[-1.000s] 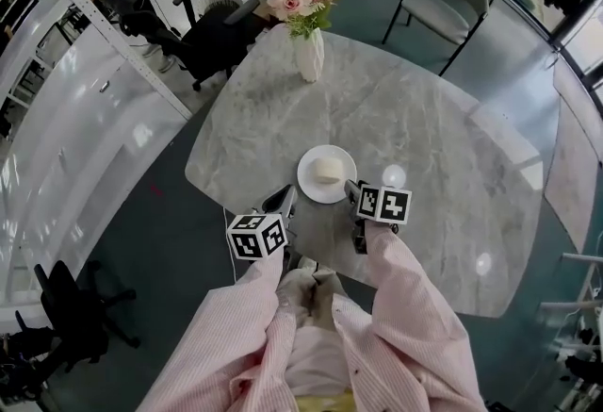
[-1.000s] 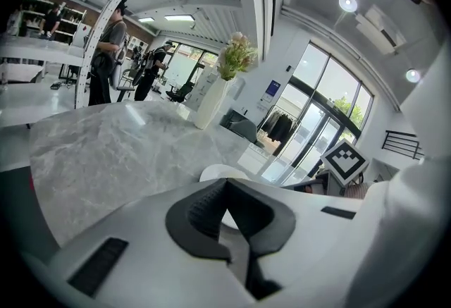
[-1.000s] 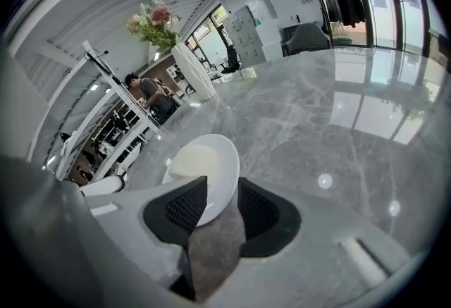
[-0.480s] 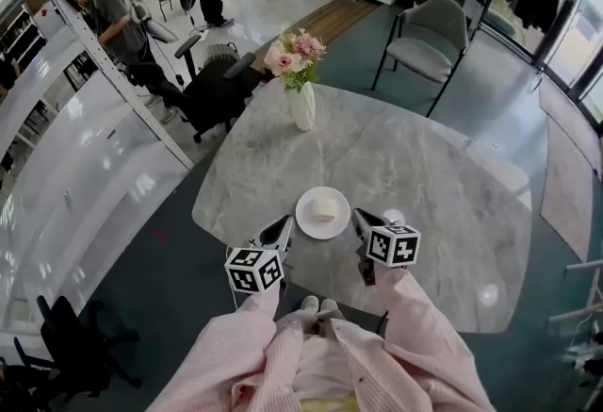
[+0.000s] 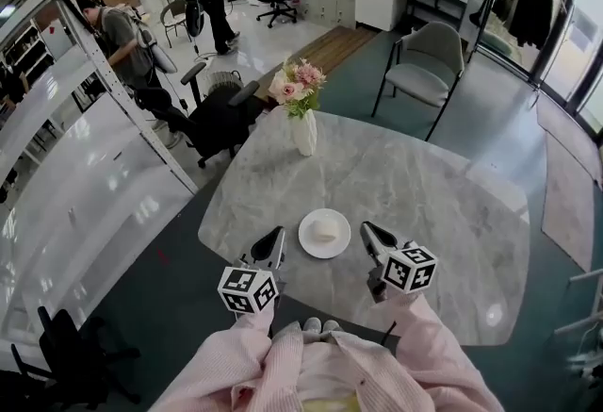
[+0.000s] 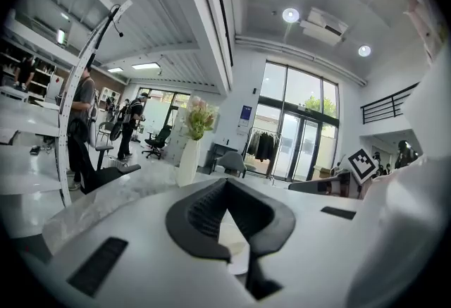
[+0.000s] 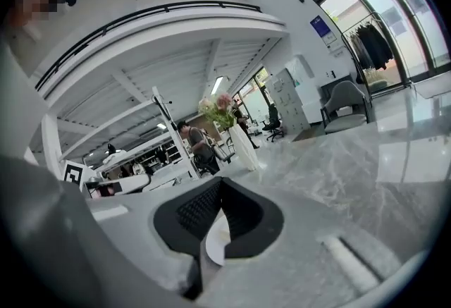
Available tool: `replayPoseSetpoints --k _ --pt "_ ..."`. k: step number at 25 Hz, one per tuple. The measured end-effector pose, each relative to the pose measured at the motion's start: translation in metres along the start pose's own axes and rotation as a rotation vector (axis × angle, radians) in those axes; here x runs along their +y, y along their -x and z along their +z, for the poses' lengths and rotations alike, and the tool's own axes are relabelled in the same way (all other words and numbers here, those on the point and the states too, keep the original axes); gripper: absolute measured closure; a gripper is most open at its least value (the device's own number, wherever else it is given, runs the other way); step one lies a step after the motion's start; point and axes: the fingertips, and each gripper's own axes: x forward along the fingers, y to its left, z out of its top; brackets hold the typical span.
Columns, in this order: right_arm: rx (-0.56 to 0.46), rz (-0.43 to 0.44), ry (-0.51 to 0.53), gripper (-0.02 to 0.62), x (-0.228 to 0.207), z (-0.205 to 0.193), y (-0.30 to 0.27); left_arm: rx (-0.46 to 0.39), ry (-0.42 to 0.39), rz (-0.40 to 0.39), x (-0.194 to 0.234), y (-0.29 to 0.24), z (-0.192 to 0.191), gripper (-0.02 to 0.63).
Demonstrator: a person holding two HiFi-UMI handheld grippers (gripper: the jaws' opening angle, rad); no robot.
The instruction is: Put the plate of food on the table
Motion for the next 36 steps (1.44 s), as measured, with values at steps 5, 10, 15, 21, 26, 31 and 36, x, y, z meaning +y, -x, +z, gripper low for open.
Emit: replayPoseSetpoints --k 5,10,15,21,26,31,36 --pt "-0.087 0.012 0.005 0.589 0.007 0.028 0.015 -0.068 -0.023 0.008 -0.001 0.012 0.023 0.611" --pt "-0.152 -0.014 0.047 0.591 0.010 0.049 0.021 -0.120 -0.058 0.034 0.002 0.020 0.039 0.611" --pt "-0.189 -0.020 0.084 0.591 0.015 0.057 0.028 -0.140 -0.085 0.050 0.003 0.025 0.047 0.611" --pt "-0.202 -0.019 0.106 0.591 0.015 0.061 0.033 -0.134 -0.086 0.071 0.008 0.027 0.044 0.611" --pt "-0.206 -0.021 0.117 0.591 0.016 0.062 0.037 -0.122 -0.096 0.090 0.011 0.030 0.043 0.611" --pt "-0.211 -0.028 0.122 0.591 0.014 0.061 0.040 -0.118 -0.095 0.113 0.016 0.034 0.043 0.611" --pt "-0.218 -0.037 0.125 0.591 0.012 0.060 0.043 -0.119 -0.094 0.134 0.020 0.037 0.043 0.611"
